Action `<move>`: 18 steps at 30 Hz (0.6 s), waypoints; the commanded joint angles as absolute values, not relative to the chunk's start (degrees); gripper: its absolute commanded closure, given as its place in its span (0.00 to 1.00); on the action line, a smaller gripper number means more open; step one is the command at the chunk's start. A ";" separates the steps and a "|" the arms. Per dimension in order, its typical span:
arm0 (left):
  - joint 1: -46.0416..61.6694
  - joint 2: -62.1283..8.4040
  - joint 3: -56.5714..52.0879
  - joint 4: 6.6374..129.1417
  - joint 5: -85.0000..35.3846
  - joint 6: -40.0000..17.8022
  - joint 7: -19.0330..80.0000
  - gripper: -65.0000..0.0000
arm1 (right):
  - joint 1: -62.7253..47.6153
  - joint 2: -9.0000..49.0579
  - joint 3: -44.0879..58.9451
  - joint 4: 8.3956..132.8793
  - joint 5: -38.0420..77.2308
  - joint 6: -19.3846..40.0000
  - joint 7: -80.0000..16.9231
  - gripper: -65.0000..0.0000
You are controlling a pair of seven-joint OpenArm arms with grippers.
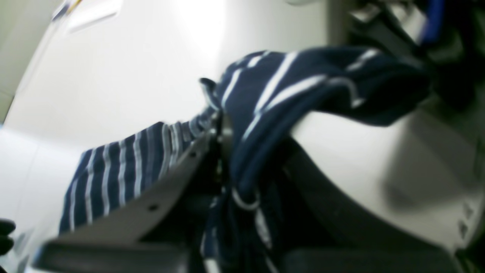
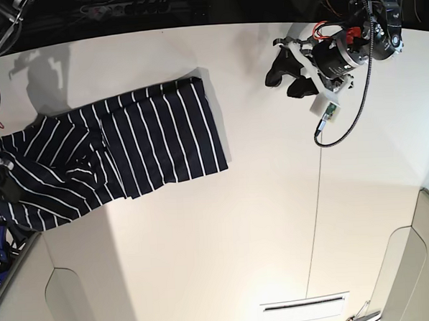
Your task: Fold the T-shirt properly
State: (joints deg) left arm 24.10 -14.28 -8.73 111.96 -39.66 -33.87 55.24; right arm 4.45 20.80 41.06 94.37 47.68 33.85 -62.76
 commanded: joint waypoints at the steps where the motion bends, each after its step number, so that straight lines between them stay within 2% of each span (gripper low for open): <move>1: 23.99 -14.61 -8.45 112.18 -40.69 -34.30 54.00 0.43 | 5.26 20.73 39.75 97.60 48.80 34.28 -61.73 1.00; 8: 23.94 -14.59 -6.09 106.10 -40.71 -34.30 51.55 0.43 | 5.19 12.82 25.32 109.69 42.33 33.30 -63.02 1.00; 14: 23.83 -14.61 -5.96 103.63 -40.88 -34.30 51.27 0.43 | 4.89 8.12 8.69 109.97 33.85 33.21 -62.76 1.00; 18: 23.81 -14.61 -5.96 103.63 -41.58 -34.30 51.27 0.43 | 4.89 7.60 -3.07 108.44 27.49 32.75 -61.54 1.00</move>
State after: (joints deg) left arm 23.92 -14.28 -5.91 103.11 -41.56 -34.33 51.13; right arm 3.97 7.44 -3.53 107.61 26.50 32.97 -63.00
